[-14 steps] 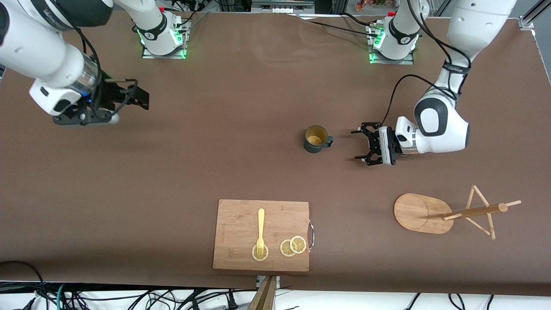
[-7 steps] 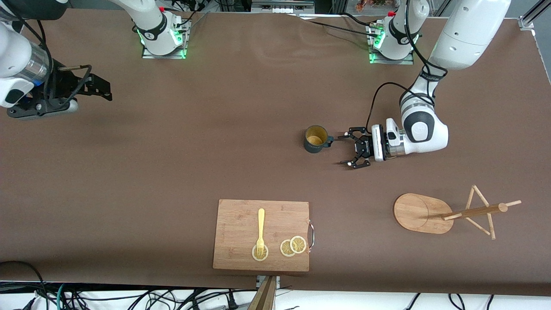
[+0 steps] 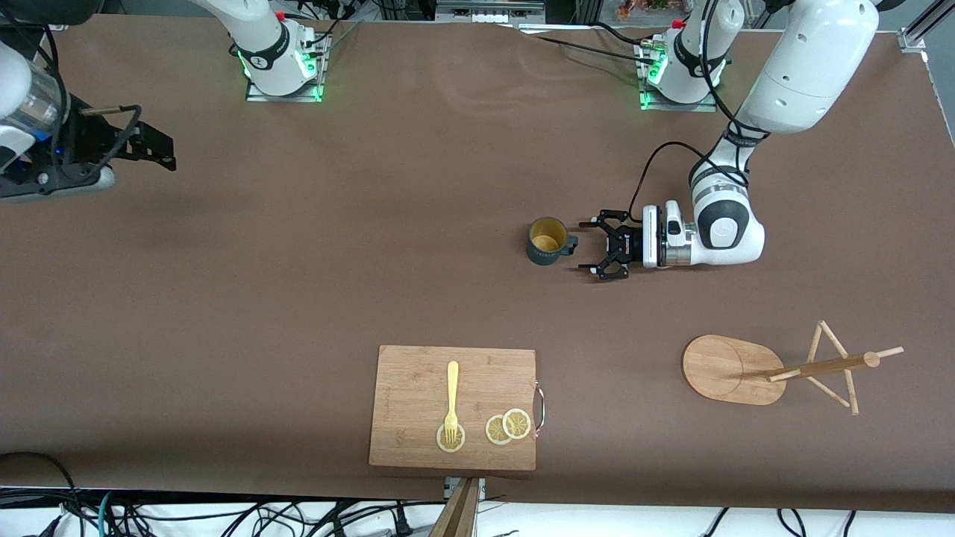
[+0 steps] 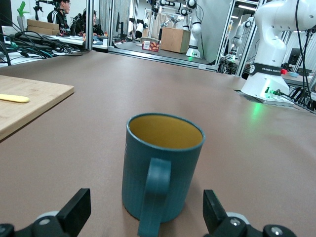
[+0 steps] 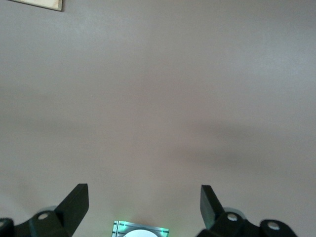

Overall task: Pass cup and hang on rack
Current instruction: 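Move the left gripper to the mug handle while the right gripper retracts, then close the left gripper on the teal mug handle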

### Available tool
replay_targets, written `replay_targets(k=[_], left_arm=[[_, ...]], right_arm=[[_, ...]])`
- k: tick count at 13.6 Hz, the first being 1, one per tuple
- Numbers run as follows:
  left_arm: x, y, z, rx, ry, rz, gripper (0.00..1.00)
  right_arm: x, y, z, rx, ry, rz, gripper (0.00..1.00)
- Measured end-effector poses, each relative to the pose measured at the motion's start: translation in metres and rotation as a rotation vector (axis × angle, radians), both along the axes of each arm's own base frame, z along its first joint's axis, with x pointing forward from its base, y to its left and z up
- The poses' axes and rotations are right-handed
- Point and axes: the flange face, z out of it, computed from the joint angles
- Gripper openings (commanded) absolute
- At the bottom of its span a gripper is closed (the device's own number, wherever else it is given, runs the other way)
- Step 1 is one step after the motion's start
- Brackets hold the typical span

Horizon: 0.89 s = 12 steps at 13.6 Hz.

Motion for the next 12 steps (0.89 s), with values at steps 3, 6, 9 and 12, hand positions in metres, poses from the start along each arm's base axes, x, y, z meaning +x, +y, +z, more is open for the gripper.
replay_targets(k=[3,6,9,12], left_arm=[[-0.003,0.0,-0.011,-0.028,-0.038,0.019,0.98],[-0.008,-0.002,-0.021,-0.048,-0.046,0.023,0.82],[-0.015,-0.011,-0.032,-0.088,-0.048,0.031,0.49],[-0.016,-0.016,-0.039,-0.111,-0.04,0.026,0.2]], right_arm=[[0.001,-0.011,0.008,0.0,-0.007,-0.021,1.0],[0.002,-0.01,0.005,-0.002,-0.001,-0.02,1.0],[0.003,-0.01,0.004,-0.003,0.001,-0.02,1.0],[0.003,-0.01,0.004,-0.003,0.001,-0.02,1.0]])
